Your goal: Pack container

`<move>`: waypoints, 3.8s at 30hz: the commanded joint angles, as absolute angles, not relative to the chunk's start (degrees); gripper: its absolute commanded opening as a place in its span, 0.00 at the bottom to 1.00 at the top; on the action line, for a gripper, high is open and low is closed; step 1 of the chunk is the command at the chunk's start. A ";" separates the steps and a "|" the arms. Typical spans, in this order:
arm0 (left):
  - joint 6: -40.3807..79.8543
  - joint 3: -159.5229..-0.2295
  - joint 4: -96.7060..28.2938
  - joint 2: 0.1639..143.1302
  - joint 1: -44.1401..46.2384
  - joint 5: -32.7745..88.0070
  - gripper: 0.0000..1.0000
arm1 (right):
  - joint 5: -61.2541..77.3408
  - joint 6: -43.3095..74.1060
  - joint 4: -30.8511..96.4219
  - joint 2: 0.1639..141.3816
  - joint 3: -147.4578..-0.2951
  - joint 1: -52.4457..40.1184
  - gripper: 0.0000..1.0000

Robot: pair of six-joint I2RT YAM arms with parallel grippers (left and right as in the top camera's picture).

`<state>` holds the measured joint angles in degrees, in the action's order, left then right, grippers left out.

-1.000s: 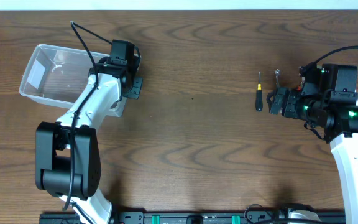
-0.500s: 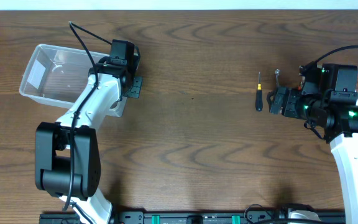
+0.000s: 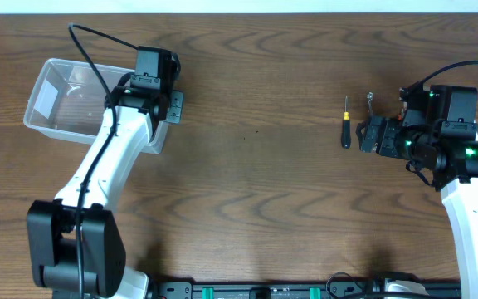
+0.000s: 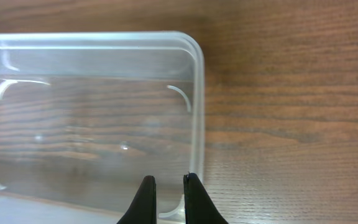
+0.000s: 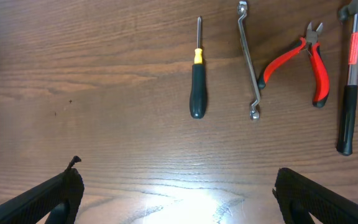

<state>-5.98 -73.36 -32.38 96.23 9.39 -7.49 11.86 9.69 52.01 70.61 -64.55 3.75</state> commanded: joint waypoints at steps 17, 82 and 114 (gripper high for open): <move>-7.88 -75.37 -31.14 82.52 0.36 -10.15 0.89 | 21.98 12.62 48.23 70.83 -65.78 -4.60 0.96; -30.26 -75.35 -6.79 110.00 -27.97 3.86 0.51 | 19.97 20.60 30.63 90.35 -65.80 -27.73 0.99; -27.09 -75.35 -10.20 111.02 -27.97 5.80 0.44 | 19.97 20.80 30.61 90.32 -65.80 -27.73 0.99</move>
<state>-28.88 -75.11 -10.09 110.26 -27.92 3.68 19.55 20.40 30.59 91.66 -64.95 -27.33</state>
